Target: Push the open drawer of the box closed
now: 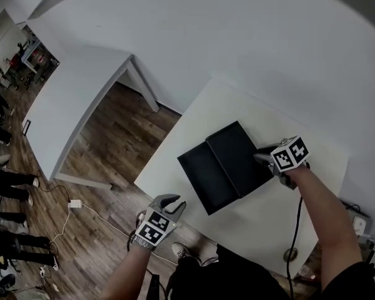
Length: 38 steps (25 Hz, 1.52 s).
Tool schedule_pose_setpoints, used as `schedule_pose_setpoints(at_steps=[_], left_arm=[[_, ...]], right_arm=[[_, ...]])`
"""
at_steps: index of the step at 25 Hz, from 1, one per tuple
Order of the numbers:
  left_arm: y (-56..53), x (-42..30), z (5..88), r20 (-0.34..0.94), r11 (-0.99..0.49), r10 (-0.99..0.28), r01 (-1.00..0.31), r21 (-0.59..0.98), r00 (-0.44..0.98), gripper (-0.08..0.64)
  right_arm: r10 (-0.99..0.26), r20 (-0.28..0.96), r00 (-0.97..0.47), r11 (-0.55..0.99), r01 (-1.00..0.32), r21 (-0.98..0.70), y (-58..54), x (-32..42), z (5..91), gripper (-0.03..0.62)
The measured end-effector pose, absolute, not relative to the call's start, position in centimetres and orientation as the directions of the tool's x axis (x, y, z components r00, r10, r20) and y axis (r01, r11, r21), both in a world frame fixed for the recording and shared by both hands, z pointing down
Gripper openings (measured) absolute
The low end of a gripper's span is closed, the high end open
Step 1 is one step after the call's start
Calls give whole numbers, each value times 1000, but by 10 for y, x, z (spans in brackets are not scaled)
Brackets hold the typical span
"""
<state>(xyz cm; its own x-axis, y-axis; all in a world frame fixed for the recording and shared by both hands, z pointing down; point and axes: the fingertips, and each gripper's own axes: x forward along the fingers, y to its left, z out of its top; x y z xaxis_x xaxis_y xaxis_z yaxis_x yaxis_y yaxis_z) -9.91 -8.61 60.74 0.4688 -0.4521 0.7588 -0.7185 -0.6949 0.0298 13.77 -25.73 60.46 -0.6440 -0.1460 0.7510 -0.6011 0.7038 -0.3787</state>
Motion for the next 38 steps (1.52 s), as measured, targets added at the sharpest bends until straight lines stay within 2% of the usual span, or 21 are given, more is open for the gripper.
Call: schedule_pose_setpoints(at_steps=[8, 13, 19, 20, 22, 38], left_arm=[[-111, -88, 645, 864, -818, -367, -561, -124, 345, 112], [-119, -80, 651, 873, -835, -343, -538, -114, 346, 112], [-126, -71, 652, 867, -831, -346, -546, -106, 359, 109], [-127, -72, 651, 866, -829, -349, -549, -107, 357, 83], [-127, -72, 651, 866, -824, -349, -557, -102, 359, 78], [-137, -64, 638, 842, -784, -400, -610, -110, 362, 74]], right_arm=[[-147, 752, -642, 702, -604, -378, -256, 137, 603, 104], [-141, 749, -647, 704, -598, -384, -256, 137, 603, 106], [-148, 746, -650, 703, -599, -383, -255, 135, 603, 106], [-150, 746, -649, 704, -600, -381, -255, 135, 603, 106], [-153, 746, -648, 704, -601, -377, -255, 136, 603, 106], [-154, 734, -662, 700, -597, -392, -255, 136, 605, 103]])
